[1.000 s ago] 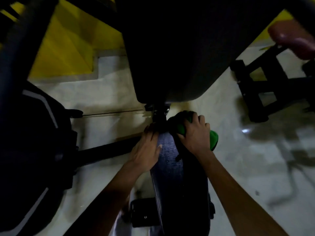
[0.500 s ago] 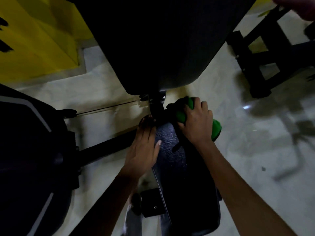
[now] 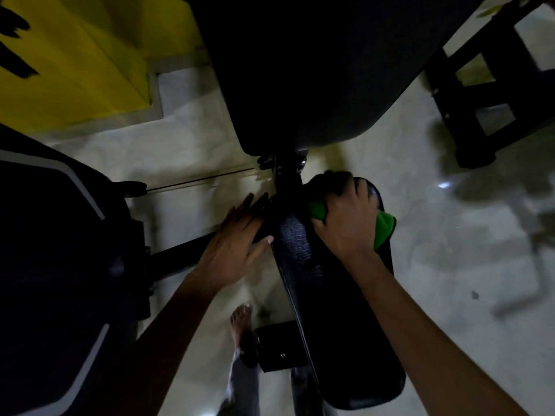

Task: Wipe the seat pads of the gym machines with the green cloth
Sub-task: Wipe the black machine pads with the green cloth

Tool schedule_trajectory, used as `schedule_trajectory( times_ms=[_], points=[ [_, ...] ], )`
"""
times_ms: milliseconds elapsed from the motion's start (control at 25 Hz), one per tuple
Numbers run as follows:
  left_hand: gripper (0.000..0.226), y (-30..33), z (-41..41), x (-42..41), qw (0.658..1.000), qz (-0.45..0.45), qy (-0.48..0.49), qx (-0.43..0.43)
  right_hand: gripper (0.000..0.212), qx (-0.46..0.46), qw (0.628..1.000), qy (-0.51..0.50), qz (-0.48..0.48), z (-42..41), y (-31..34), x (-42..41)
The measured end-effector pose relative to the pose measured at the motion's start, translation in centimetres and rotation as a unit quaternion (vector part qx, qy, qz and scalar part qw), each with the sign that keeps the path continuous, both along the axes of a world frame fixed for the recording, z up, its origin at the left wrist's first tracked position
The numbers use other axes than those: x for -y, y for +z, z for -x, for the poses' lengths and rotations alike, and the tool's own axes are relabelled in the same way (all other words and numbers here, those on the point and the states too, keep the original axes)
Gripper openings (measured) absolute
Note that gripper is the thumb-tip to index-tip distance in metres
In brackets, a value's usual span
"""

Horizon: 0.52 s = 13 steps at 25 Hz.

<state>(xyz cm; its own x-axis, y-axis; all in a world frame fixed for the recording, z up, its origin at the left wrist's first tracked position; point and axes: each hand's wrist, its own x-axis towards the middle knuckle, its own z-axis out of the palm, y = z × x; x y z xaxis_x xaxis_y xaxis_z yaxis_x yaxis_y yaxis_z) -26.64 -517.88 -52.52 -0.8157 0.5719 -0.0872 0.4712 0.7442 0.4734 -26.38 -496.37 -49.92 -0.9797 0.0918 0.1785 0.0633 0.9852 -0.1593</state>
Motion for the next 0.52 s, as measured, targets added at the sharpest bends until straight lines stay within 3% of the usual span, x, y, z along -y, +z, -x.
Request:
schedule_trajectory(
  times_ms=[40, 160, 240, 400, 440, 520],
  points=[
    [0.054, -0.2, -0.1, 0.3, 1.0, -0.007, 0.011, 0.015, 0.042, -0.006, 1.0, 0.004, -0.006, -0.7, -0.2, 1.2],
    [0.053, -0.5, -0.4, 0.8, 0.999, -0.027, 0.022, 0.041, 0.058, 0.022, 0.981, 0.181, -0.06, -5.0, -1.1, 3.4],
    [0.051, -0.3, -0.3, 0.8, 0.998, -0.042, 0.021, 0.042, 0.057, 0.02, 0.968, 0.239, -0.079, -4.6, -1.0, 2.4],
    [0.048, 0.5, 0.4, 0.8, 0.998, -0.054, 0.016, 0.035, 0.051, 0.021, 0.998, 0.05, -0.024, -1.4, -0.1, 2.2],
    [0.048, 0.5, 0.5, 0.8, 0.998, -0.057, 0.016, 0.033, 0.052, 0.019, 0.999, 0.031, -0.021, -2.3, -0.2, 3.0],
    [0.047, 0.6, 0.7, 0.5, 0.998, -0.059, 0.016, 0.022, 0.054, 0.019, 0.995, 0.095, -0.027, -6.3, -1.2, 4.5]
  ],
)
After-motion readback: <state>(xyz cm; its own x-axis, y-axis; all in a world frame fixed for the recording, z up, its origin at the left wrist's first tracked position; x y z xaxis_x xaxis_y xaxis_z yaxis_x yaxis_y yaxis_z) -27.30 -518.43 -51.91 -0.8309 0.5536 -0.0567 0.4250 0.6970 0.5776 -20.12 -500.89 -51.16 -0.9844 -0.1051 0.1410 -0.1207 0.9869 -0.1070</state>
